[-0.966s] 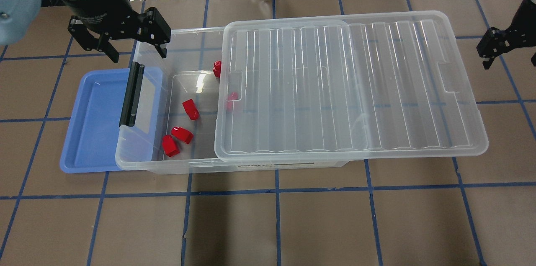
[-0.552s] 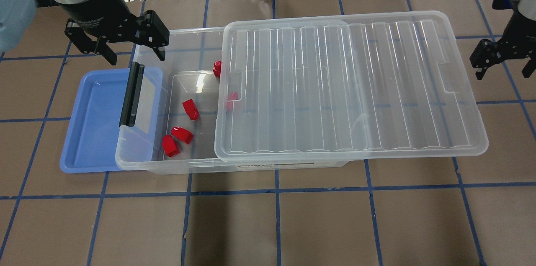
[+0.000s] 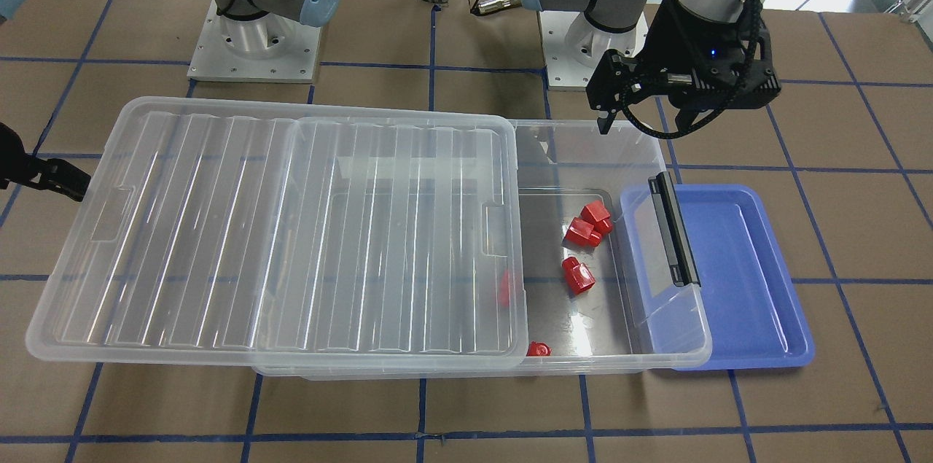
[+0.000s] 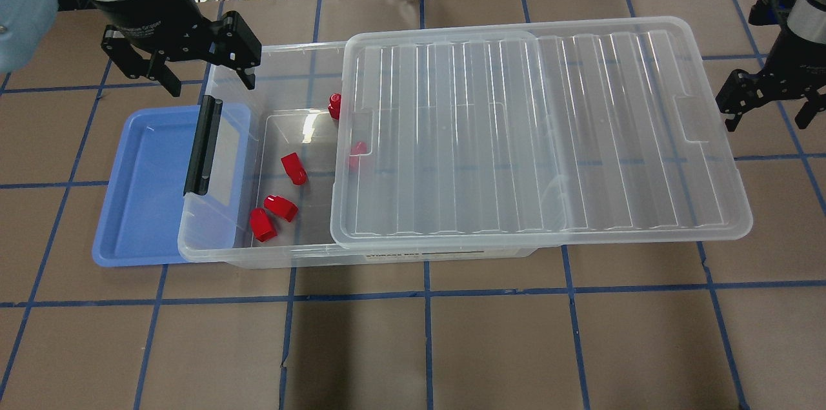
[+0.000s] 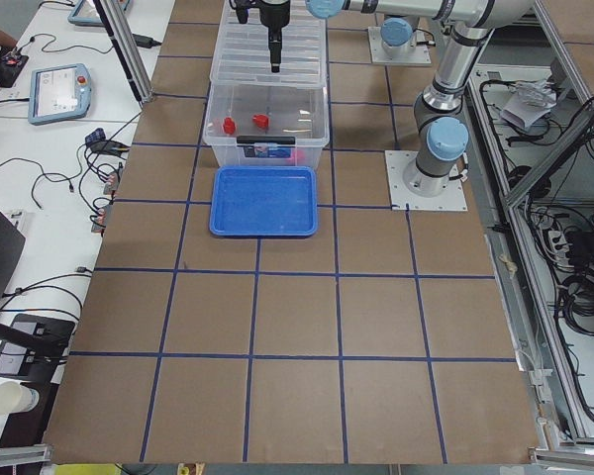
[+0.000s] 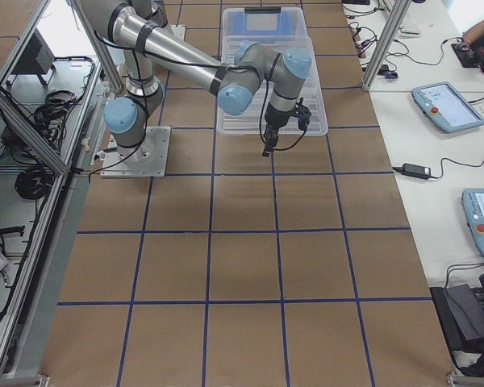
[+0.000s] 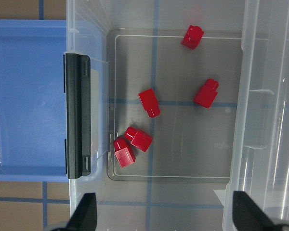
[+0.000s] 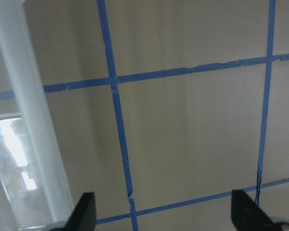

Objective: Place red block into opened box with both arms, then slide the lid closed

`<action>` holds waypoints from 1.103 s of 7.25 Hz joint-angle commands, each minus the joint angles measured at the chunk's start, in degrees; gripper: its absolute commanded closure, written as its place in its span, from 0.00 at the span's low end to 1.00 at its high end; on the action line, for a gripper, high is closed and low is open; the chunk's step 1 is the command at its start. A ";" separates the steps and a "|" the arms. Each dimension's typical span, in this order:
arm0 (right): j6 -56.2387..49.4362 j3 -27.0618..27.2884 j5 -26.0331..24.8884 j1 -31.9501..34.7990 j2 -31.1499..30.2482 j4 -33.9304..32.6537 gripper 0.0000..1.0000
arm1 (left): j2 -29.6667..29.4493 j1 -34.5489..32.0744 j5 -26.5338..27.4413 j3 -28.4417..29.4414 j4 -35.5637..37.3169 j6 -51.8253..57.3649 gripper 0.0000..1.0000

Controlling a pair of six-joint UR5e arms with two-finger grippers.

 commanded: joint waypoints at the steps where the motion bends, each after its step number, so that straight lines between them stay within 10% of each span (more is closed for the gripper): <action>1: 0.30 0.03 1.15 2.80 -0.07 0.00 0.00 | -0.14 -0.01 0.03 0.26 -0.18 -0.03 0.00; 8: 21.01 0.03 4.92 16.26 0.02 -0.27 0.00 | 0.39 -0.01 0.12 -0.71 -0.18 -0.12 0.00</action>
